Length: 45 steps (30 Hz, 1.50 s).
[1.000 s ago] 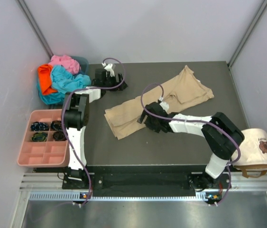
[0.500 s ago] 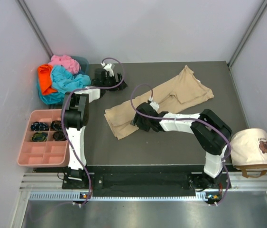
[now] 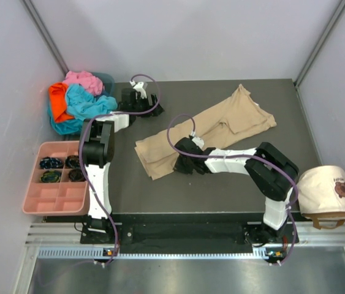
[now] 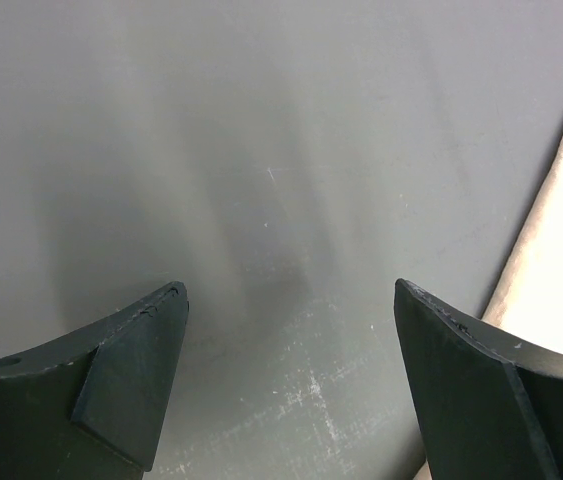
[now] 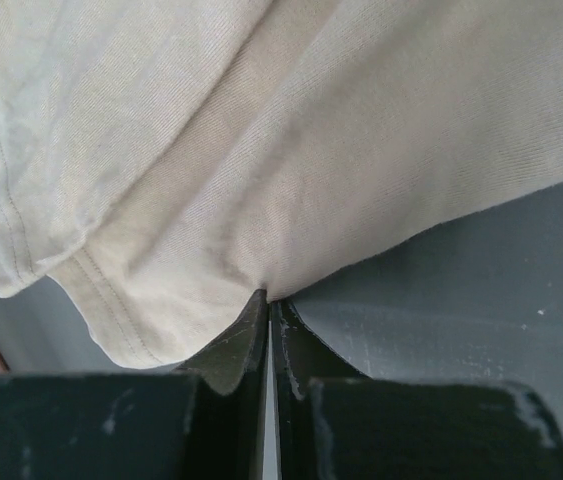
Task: Fold and stack the t-shirts
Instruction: Rotate the tshirt 90 degrees
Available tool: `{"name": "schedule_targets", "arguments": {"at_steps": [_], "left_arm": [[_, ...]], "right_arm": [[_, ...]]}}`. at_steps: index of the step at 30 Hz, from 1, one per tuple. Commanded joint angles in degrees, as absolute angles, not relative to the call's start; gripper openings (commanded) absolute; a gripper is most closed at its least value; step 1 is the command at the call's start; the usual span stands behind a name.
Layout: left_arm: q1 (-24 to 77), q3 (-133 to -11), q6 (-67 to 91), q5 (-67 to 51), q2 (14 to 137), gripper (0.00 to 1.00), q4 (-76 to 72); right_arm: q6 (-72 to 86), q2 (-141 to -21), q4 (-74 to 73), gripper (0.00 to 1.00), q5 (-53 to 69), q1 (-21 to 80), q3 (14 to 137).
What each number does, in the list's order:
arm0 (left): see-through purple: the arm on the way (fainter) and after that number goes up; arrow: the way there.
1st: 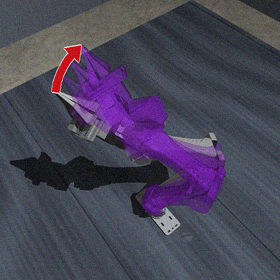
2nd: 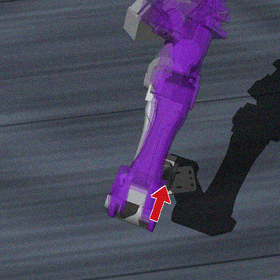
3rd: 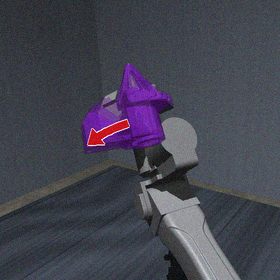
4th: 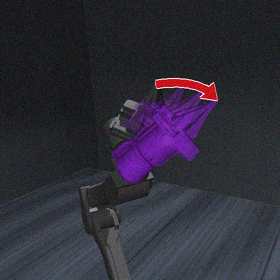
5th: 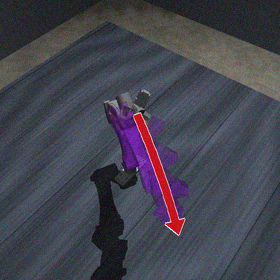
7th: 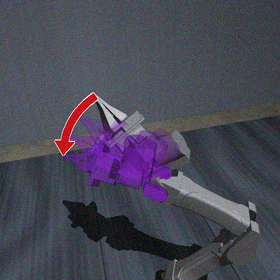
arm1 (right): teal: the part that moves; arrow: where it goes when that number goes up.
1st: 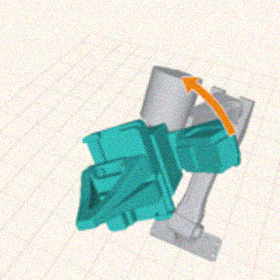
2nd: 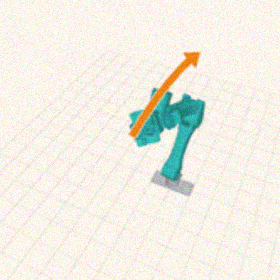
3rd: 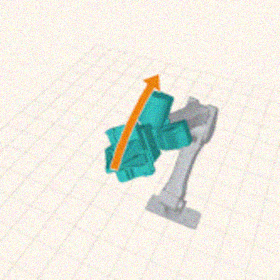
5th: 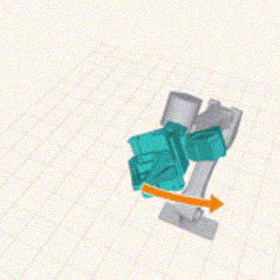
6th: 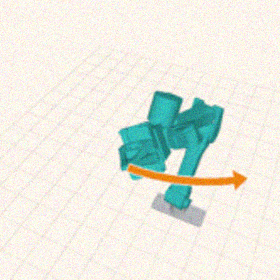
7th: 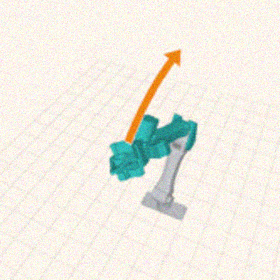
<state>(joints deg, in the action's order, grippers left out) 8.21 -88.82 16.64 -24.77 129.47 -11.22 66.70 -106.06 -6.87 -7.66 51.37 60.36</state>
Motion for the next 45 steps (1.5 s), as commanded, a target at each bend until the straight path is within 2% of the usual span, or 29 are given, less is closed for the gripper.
{"name": "schedule_targets", "arguments": {"at_steps": [1,10,20,24,30,38,42,45], "left_arm": [[7.73,-88.86,17.14,-25.93,127.09,0.88,-13.1],[7.73,-88.33,17.14,-25.84,127.0,0.88,-12.92],[7.74,-89.12,17.49,-26.54,127.53,0.88,-12.83],[7.73,-90.0,18.1,-27.33,128.06,0.88,-12.83],[8.35,-92.89,20.82,-30.75,130.51,0.87,-14.06],[14.14,-104.75,20.65,-30.23,137.35,0.88,-10.37],[17.39,-113.1,21.97,-31.55,142.81,0.88,-8.62],[20.03,-120.48,21.97,-32.34,147.56,0.88,-6.33]], "right_arm": [[66.8,-105.56,-7.38,0.0,-8.7,52.21,59.68],[66.19,-102.66,-9.4,0.0,-9.23,52.21,56.6],[64.34,-93.96,-17.57,0.0,-8.61,52.21,48.7],[65.13,-87.82,-21.09,0.0,-9.05,52.21,42.3],[68.72,-72.09,-32.24,0.0,-13.27,52.21,32.98],[78.83,-46.62,-50.17,0.0,-20.03,52.21,26.02],[80.86,-42.28,-55.89,0.0,-22.06,52.21,25.49],[80.95,-44.46,-55.81,0.0,-21.71,52.21,25.84]]}}
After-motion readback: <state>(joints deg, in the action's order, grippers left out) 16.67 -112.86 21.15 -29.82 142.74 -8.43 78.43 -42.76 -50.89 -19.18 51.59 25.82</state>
